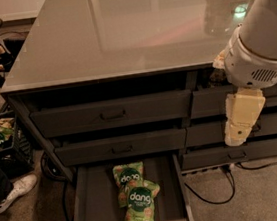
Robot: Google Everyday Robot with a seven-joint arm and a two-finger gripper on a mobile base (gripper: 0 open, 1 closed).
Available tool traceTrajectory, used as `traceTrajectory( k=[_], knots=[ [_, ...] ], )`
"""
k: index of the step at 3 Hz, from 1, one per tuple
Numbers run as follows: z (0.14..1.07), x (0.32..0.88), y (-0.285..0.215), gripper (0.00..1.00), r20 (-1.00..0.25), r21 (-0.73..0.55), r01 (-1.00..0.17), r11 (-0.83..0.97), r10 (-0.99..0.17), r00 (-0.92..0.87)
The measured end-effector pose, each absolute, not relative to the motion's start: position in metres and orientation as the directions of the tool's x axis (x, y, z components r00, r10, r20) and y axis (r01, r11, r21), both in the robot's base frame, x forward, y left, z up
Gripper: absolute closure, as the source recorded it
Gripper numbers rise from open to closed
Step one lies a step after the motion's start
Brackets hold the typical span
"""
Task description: Pick green rice chip bag from bottom drawer and place on counter
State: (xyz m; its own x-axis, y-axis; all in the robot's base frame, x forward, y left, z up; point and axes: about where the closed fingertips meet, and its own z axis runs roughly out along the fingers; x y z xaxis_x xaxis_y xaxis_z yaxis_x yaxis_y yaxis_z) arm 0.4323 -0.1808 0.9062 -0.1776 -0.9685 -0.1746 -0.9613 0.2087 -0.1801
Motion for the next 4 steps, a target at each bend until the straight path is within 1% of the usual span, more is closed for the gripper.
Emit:
traceTrajectory(
  k=[1,2,3,4],
  knots=[
    [0.906,0.432,-0.181,0.0,-0.175,-0.18,-0.961,0.209,-0.969,-0.178],
    [0.885,0.426,-0.169,0.0,-0.205,-0.169,-0.961,0.218,-0.962,-0.182],
    [0.827,0.427,-0.138,0.0,-0.231,-0.134,-0.964,0.231,-0.953,-0.196],
    [0.765,0.432,-0.113,0.0,-0.225,-0.08,-0.964,0.252,-0.947,-0.228]
  ],
)
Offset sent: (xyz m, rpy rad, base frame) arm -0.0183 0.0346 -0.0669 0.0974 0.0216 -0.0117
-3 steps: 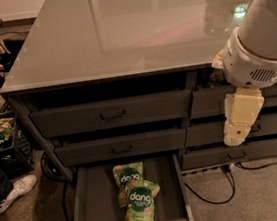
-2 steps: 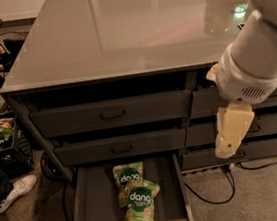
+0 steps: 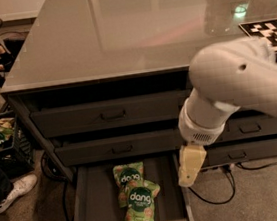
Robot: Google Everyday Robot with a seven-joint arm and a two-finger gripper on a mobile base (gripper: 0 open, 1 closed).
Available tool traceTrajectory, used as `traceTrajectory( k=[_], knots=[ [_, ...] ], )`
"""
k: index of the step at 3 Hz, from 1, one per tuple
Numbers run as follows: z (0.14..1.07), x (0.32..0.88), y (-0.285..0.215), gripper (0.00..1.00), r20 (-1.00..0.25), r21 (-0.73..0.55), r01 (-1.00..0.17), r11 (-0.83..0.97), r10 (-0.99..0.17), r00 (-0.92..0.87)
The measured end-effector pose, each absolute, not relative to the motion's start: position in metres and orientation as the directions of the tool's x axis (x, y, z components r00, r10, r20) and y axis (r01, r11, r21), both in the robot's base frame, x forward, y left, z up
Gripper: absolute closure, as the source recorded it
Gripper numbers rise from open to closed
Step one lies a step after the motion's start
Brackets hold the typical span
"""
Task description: Pick green rice chip bag from bottom drawer and place on counter
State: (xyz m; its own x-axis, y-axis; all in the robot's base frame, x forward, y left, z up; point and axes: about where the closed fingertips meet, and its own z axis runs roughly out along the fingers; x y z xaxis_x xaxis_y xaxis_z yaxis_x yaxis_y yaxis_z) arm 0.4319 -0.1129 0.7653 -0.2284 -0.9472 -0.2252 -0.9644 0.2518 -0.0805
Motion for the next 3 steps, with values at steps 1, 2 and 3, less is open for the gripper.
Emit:
traceTrajectory(
  k=[1,2,3],
  knots=[
    [0.72,0.427,-0.101,0.0,-0.25,0.022,-0.963,0.267,-0.932,-0.264],
    [0.716,0.427,-0.1,0.0,-0.252,0.034,-0.963,0.268,-0.93,-0.268],
    [0.691,0.42,-0.091,0.0,-0.285,0.079,-0.954,0.29,-0.91,-0.301]
  ],
)
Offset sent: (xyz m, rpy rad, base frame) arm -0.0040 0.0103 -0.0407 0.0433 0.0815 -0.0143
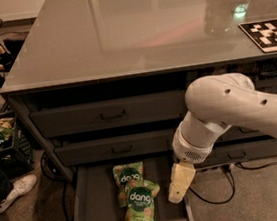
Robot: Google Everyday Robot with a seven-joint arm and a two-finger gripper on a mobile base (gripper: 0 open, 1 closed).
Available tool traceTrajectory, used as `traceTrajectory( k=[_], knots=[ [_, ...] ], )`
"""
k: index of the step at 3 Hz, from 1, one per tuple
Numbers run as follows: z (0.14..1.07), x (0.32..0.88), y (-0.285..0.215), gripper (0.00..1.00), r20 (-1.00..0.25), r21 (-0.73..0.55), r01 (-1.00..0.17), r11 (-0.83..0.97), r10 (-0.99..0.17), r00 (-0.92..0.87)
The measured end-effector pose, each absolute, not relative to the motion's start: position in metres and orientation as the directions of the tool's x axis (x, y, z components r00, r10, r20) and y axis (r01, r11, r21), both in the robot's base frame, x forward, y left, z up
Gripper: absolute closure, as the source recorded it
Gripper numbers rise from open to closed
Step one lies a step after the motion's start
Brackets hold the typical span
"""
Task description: Pick green rice chip bag from bottom drawer and place on counter
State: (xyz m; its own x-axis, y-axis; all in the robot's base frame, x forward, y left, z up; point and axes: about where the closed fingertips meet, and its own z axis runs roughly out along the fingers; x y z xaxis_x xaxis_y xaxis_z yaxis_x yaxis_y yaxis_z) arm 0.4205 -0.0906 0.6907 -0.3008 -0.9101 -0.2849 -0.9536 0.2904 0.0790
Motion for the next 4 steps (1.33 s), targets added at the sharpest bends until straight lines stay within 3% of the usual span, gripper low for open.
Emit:
traceTrajectory(
  k=[3,4],
  knots=[
    [0.519,0.477,-0.013,0.0,-0.264,0.232,-0.884,0.406,-0.848,-0.459],
    [0.509,0.473,-0.011,0.0,-0.257,0.25,-0.881,0.403,-0.849,-0.461]
  ],
)
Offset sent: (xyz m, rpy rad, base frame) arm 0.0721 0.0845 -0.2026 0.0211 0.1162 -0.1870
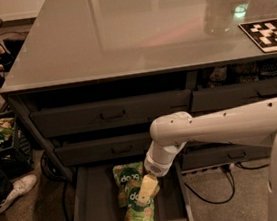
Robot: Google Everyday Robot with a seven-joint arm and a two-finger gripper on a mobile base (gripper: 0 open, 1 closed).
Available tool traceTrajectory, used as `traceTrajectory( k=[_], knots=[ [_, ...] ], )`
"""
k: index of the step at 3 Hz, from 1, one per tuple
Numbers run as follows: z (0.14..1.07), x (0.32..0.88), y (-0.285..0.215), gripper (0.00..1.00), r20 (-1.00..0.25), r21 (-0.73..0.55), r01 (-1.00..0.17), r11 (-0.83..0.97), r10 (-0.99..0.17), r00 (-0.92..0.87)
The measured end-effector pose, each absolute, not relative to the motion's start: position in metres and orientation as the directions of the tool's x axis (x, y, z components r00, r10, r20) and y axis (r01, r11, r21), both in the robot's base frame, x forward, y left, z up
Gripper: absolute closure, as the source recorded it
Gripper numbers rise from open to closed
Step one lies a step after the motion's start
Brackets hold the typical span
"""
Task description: Pick green rice chip bag from bottom drawer and place on counter
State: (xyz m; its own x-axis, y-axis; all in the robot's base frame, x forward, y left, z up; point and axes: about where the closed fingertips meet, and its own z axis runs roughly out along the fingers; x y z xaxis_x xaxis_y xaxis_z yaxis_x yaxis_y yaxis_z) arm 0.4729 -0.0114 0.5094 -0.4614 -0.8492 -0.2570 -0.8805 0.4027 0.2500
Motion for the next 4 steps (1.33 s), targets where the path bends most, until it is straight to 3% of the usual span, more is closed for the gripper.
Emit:
traceTrajectory(
  k=[2,4],
  knots=[
    [0.457,0.508,-0.004,0.0,-0.336,0.267,-0.858,0.439,-0.792,-0.509],
    [0.367,0.506,-0.029,0.0,-0.373,0.337,-0.801,0.495,-0.711,-0.597]
  ],
)
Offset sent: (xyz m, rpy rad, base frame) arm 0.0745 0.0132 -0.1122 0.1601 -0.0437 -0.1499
